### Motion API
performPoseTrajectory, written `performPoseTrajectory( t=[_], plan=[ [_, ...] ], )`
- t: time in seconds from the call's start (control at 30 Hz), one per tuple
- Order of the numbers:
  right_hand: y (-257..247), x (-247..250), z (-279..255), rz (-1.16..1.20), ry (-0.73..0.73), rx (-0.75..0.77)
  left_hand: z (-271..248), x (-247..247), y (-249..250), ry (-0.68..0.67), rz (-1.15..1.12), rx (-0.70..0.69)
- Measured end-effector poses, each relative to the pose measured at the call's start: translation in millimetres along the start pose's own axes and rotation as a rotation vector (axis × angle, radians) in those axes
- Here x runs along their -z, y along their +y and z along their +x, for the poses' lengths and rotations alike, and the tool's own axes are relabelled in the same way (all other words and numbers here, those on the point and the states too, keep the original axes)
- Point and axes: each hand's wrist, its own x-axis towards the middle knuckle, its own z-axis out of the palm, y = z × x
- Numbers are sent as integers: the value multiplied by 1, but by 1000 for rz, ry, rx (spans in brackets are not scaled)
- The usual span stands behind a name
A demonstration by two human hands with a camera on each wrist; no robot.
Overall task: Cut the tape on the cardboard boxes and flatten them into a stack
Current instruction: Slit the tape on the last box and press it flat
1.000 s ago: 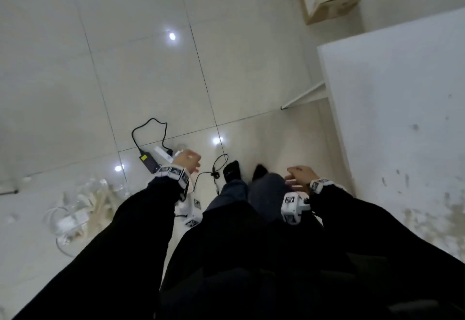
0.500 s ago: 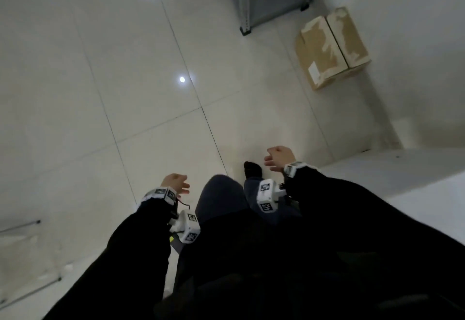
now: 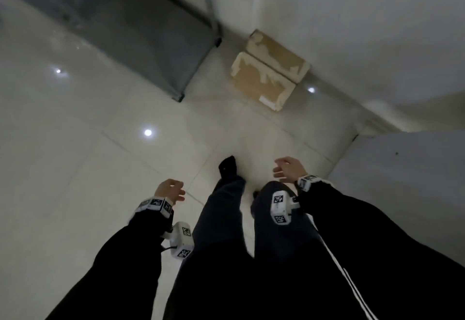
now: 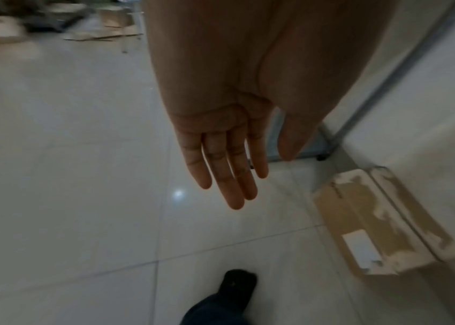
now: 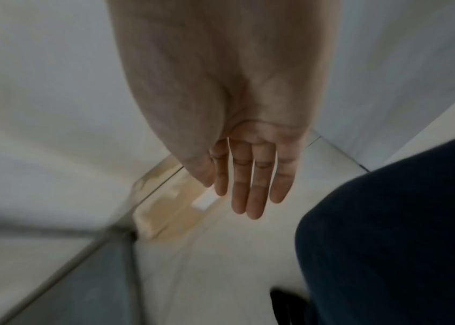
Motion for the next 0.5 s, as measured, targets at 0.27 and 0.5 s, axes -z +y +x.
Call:
performPoseTrajectory(
  t=[0.27,0.5],
  plan=[
    [-57,89,208,170,302,-67,205,-77,253,-159,215,-410],
    [-126,80,424,334,525,111,391,-182,421,43,400,-687]
  ],
)
